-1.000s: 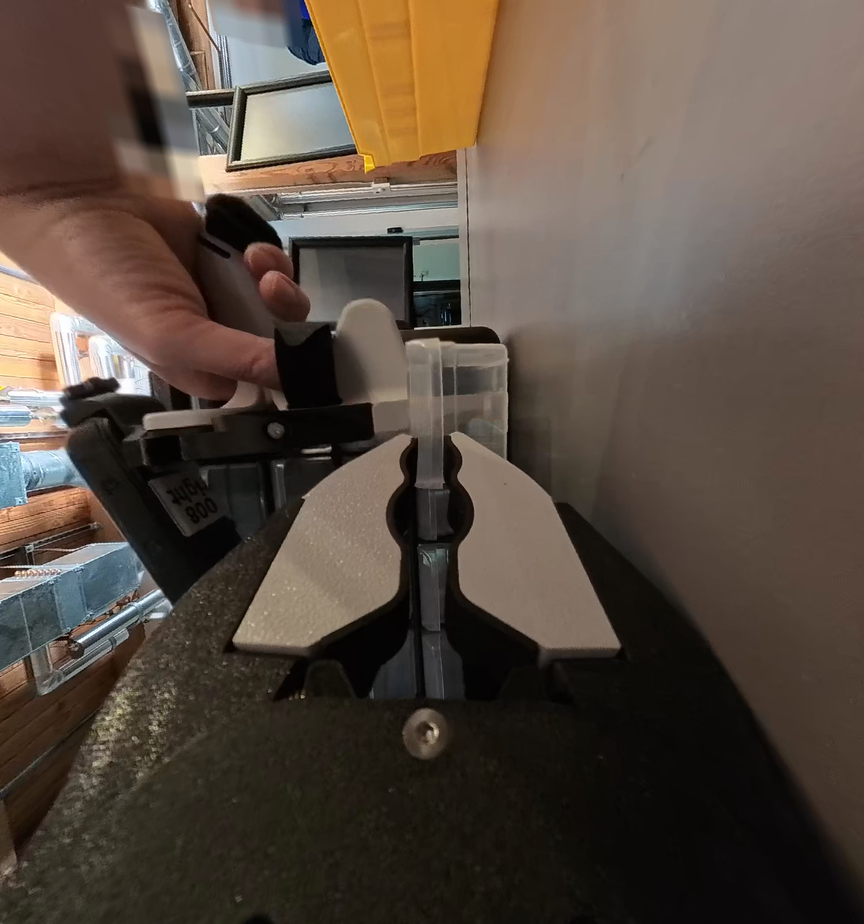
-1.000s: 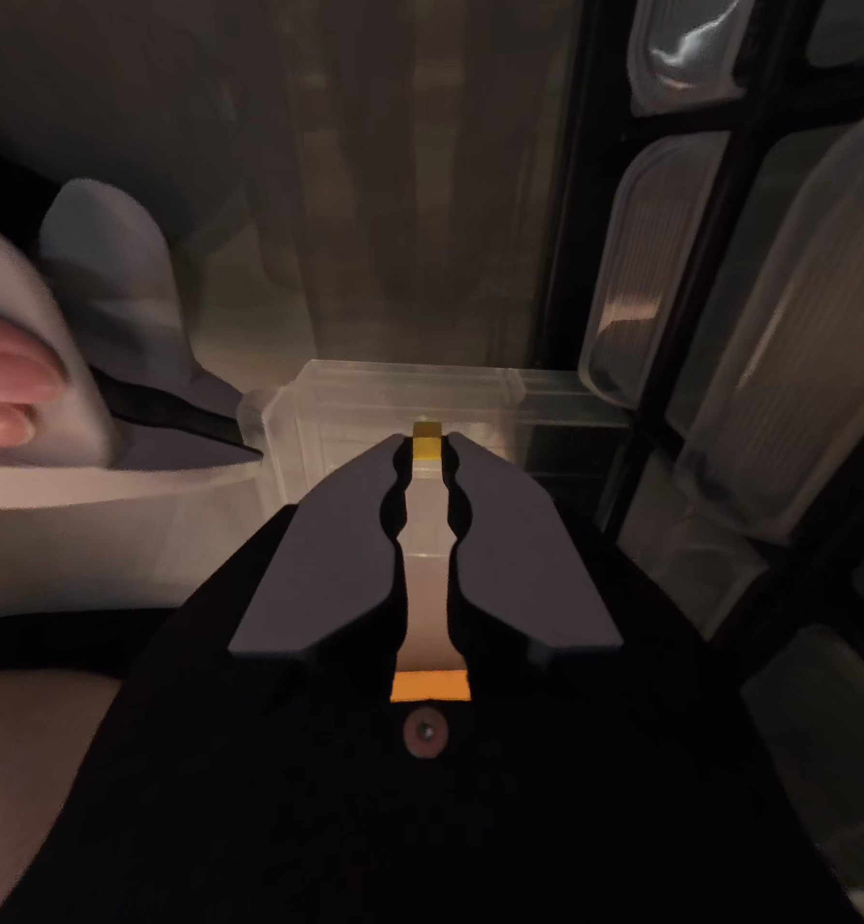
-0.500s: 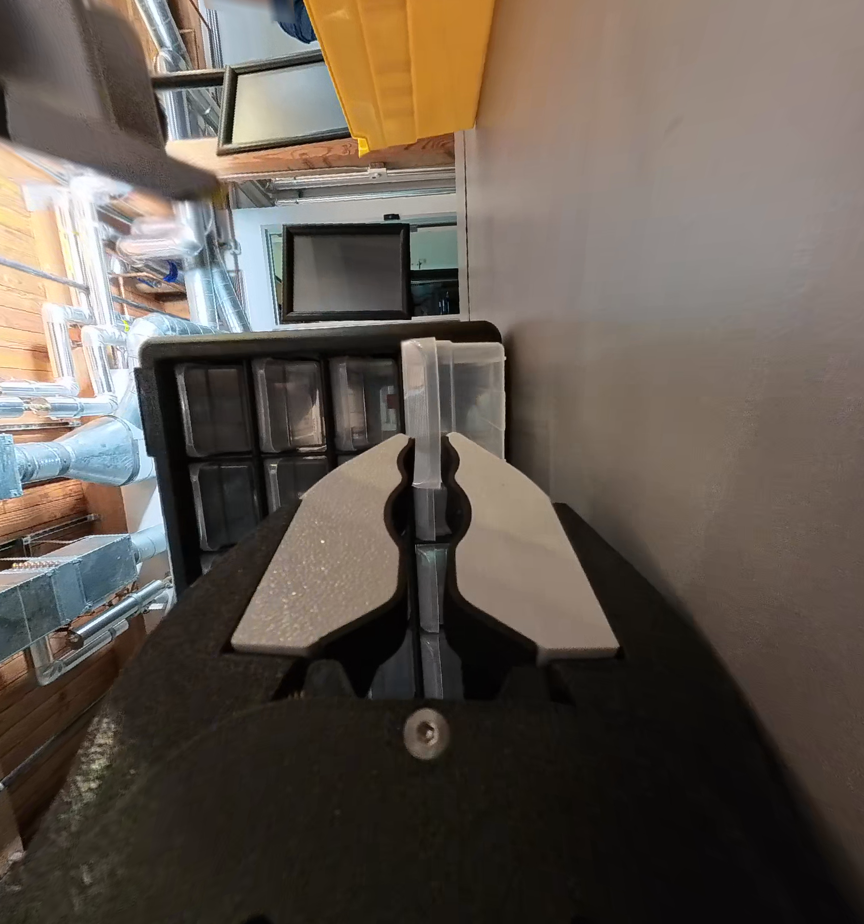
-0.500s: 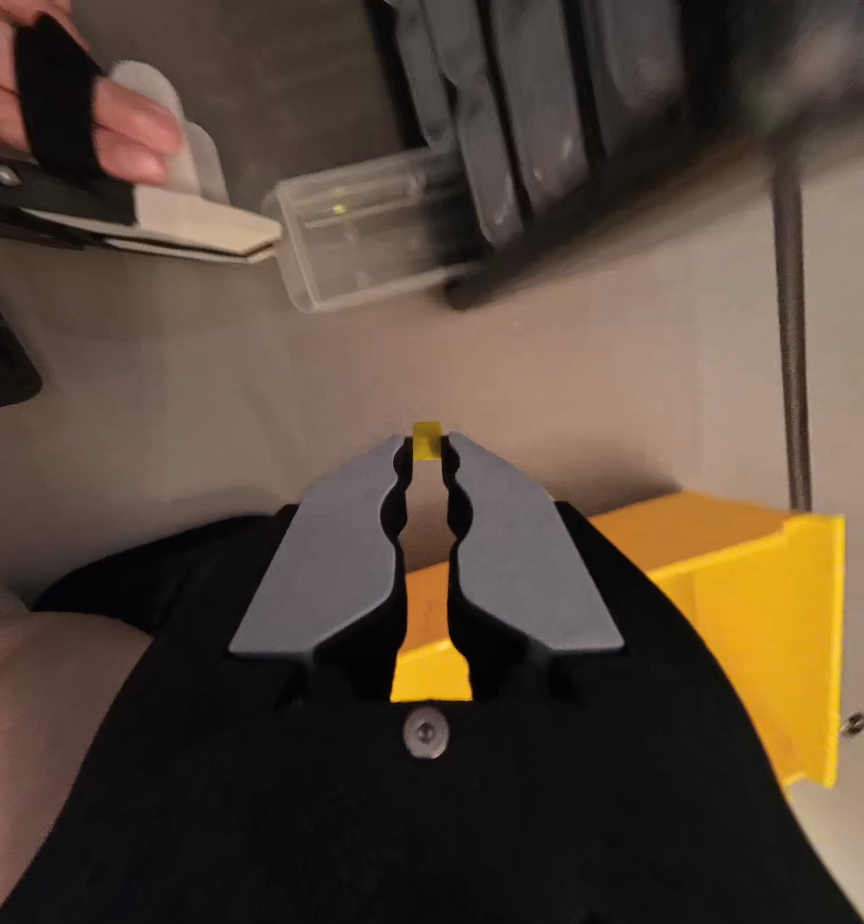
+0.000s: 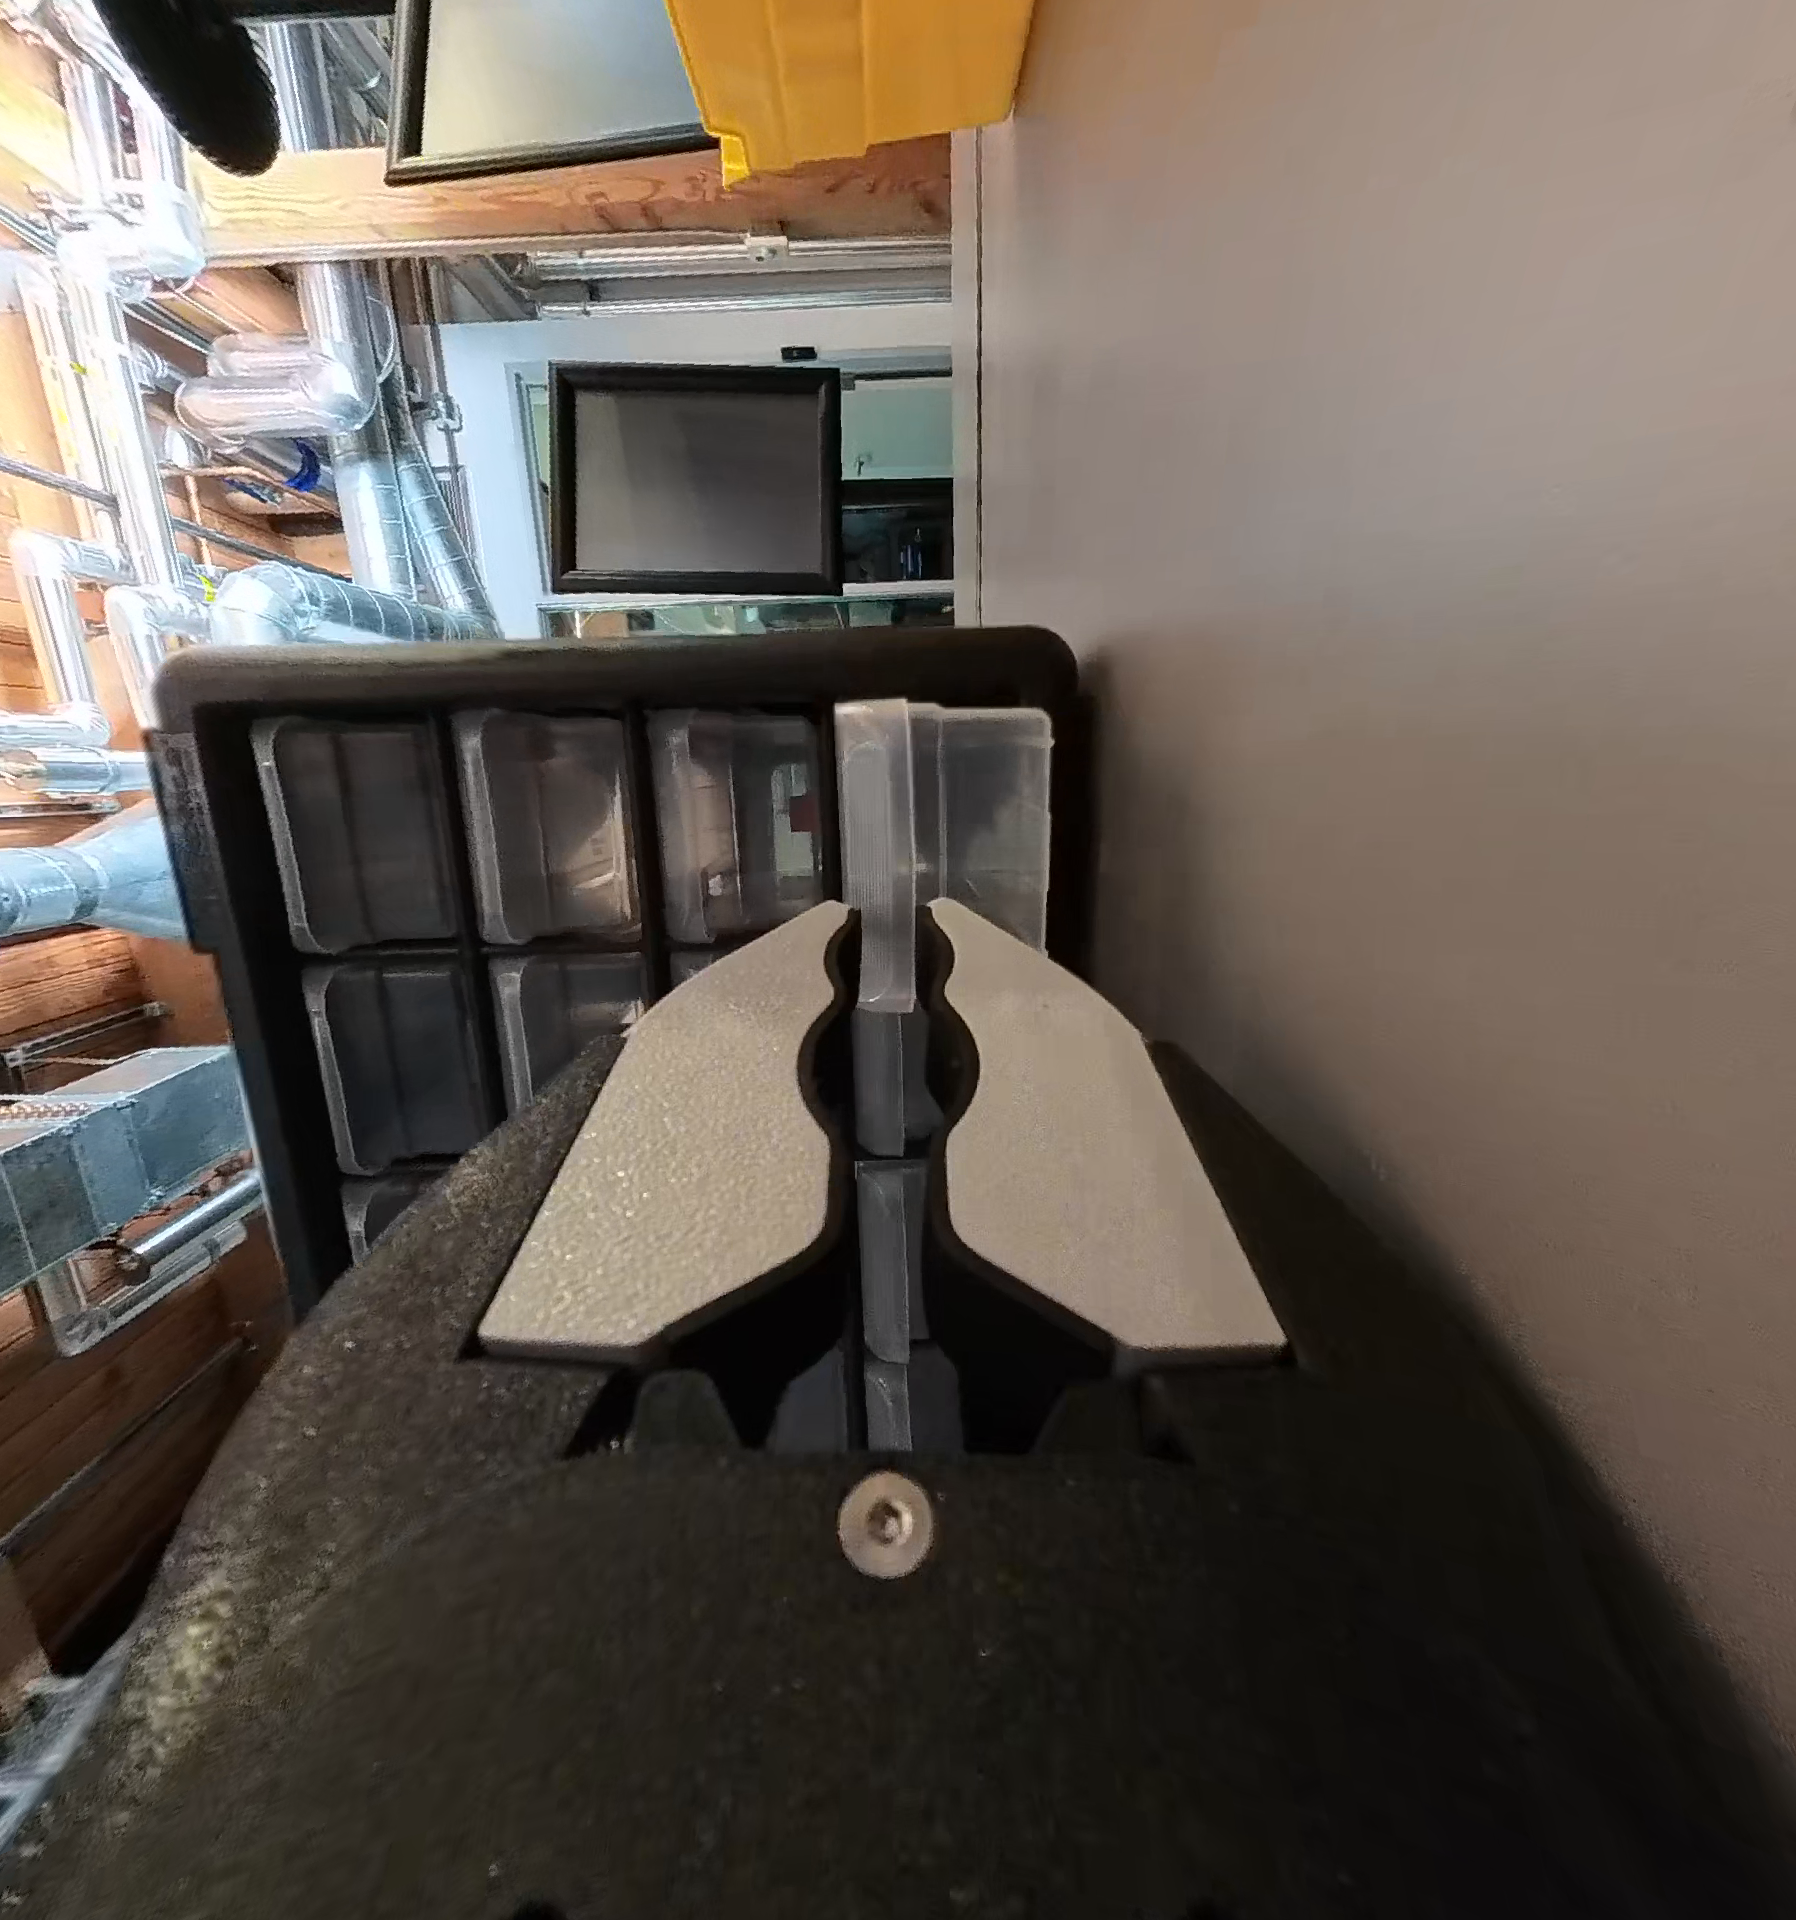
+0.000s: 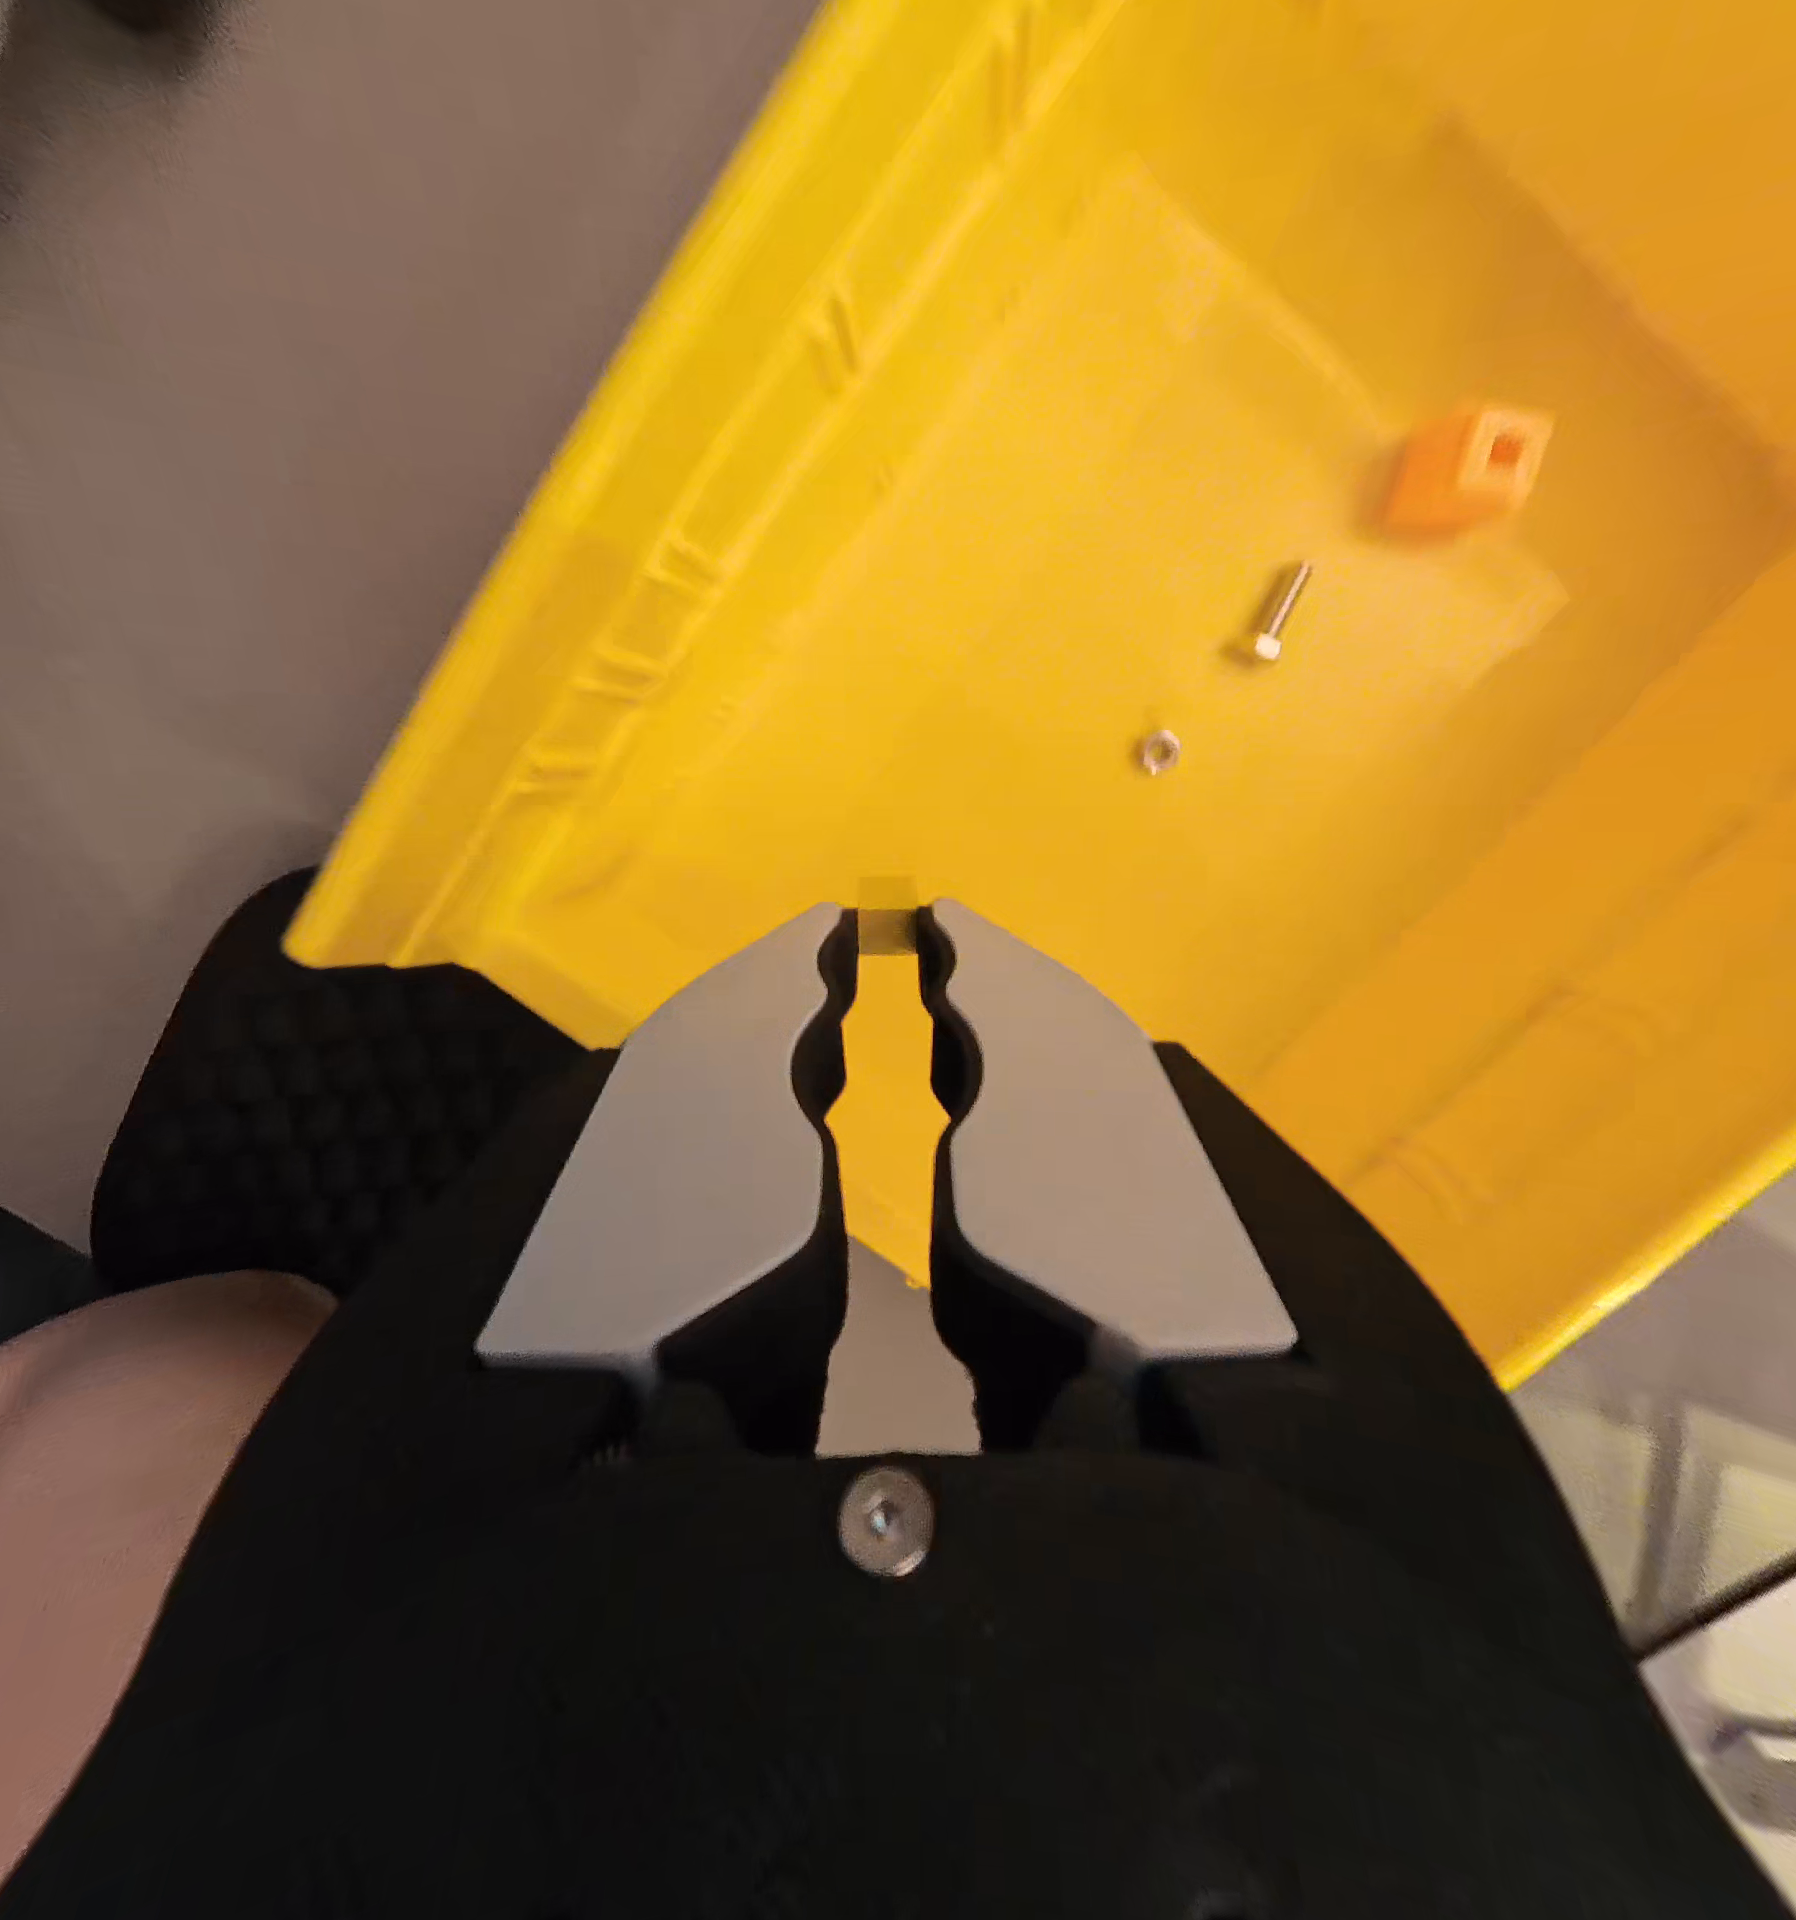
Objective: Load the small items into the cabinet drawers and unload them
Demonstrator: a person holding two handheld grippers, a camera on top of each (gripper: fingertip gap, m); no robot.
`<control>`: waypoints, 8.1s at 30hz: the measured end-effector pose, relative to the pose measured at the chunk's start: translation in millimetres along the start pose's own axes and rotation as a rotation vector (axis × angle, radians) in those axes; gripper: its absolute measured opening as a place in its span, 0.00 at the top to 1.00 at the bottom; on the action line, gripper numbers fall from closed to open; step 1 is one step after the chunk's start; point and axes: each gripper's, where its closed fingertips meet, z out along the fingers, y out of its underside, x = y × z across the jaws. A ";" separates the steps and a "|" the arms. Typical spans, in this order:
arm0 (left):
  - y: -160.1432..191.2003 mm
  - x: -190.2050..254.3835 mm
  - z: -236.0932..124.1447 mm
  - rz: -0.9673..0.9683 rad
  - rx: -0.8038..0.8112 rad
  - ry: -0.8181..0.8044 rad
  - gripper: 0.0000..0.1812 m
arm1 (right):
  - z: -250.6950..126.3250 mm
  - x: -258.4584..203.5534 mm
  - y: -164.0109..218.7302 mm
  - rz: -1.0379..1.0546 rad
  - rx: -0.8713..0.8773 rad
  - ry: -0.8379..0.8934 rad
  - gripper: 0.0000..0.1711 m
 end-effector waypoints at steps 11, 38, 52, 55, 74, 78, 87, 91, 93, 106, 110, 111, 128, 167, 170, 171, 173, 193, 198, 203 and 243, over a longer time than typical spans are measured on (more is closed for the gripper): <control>11.1 -1.5 32.1 0.013 -0.037 -0.012 0.95 | 56.9 33.8 19.9 0.097 -0.240 0.046 0.93; 14.6 1.0 51.7 0.019 -0.059 -0.017 0.91 | 19.0 35.5 -1.8 0.146 -0.116 0.132 0.85; 13.5 -5.8 47.1 -0.008 -0.054 -0.037 0.91 | 20.0 36.5 1.5 0.149 -0.111 0.112 0.85; 12.0 -18.9 39.8 -0.076 -0.039 -0.054 0.81 | 18.3 33.9 -0.2 0.134 -0.111 0.116 0.85; -3.6 -21.6 25.4 -0.107 0.082 -0.007 0.92 | 16.2 29.0 -1.2 0.101 -0.130 0.126 0.85; 0.2 -18.4 29.8 -0.117 0.060 0.017 0.97 | 18.1 29.5 0.8 0.102 -0.141 0.124 0.85; 3.8 -10.0 42.5 -0.091 0.016 0.031 0.99 | 18.0 30.8 0.9 0.107 -0.136 0.119 0.85; 7.2 -8.7 48.1 -0.105 0.000 0.036 1.00 | 18.2 31.2 -0.3 0.104 -0.137 0.123 0.85; 7.7 -10.0 49.8 -0.101 -0.006 0.028 1.00 | 18.1 30.9 -1.0 0.103 -0.137 0.122 0.85; 4.3 -49.7 50.0 -0.113 -0.011 -0.093 0.93 | 19.6 30.6 0.7 0.100 -0.160 0.132 0.85; 7.9 -48.0 54.9 -0.099 -0.017 -0.106 0.91 | 16.5 31.2 -1.2 0.098 -0.146 0.141 0.85; 8.0 -49.8 55.0 -0.086 -0.014 -0.121 0.93 | 15.3 31.2 -1.8 0.097 -0.142 0.144 0.85; -6.5 -53.3 5.2 -0.045 0.059 -0.161 0.96 | -19.8 -184.3 -121.1 -0.801 0.271 -0.176 0.86; -20.4 -43.7 -39.2 -0.054 0.106 -0.086 0.95 | 77.5 -224.4 -150.6 -0.971 -0.234 -0.046 0.93; -20.7 -43.5 -39.4 -0.053 0.108 -0.089 0.95 | 77.5 -225.9 -151.0 -0.984 -0.217 -0.051 0.93; -20.8 -43.6 -39.5 -0.054 0.108 -0.090 0.95 | 76.7 -226.3 -151.7 -0.991 -0.204 -0.052 0.93; -20.4 -43.6 -39.3 -0.058 0.108 -0.091 0.95 | 74.1 -225.1 -151.1 -1.005 -0.189 -0.044 0.93; -10.4 -48.7 -4.1 -0.077 0.083 -0.104 0.95 | -10.8 -7.9 -3.5 -0.045 -0.097 0.144 0.93; -6.7 -48.8 7.8 -0.095 0.062 -0.082 0.95 | 23.8 13.3 31.1 0.078 -0.207 0.022 0.93; -1.4 -49.4 22.9 -0.104 0.035 -0.076 0.95 | 43.6 16.4 40.8 0.096 -0.269 -0.004 0.93; -20.4 -76.8 0.2 -0.279 0.217 -0.119 0.86 | -33.3 148.2 37.7 0.529 0.274 0.400 0.84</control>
